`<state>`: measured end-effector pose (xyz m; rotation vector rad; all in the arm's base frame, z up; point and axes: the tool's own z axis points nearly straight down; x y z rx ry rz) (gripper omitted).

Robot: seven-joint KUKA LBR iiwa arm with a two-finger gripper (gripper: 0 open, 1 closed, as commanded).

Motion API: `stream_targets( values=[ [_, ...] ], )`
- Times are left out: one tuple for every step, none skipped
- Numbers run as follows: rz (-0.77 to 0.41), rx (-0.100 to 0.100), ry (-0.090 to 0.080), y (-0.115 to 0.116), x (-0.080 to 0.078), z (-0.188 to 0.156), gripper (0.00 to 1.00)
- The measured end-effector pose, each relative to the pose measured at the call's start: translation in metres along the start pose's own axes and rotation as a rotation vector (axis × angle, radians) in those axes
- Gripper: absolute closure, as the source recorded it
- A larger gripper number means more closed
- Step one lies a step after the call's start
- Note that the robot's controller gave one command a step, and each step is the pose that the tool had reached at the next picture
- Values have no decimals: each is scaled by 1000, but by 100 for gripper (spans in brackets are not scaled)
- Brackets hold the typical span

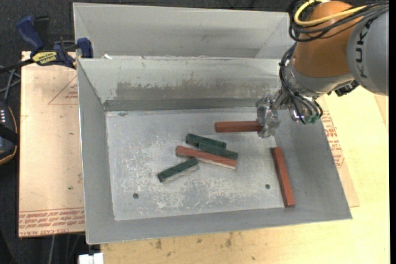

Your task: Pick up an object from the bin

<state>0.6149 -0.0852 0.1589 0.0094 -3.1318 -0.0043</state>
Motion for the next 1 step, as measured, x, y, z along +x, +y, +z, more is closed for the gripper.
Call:
stream_targets(
  values=[
    [5, 2, -14, -4, -20, -135, 100]
  ],
)
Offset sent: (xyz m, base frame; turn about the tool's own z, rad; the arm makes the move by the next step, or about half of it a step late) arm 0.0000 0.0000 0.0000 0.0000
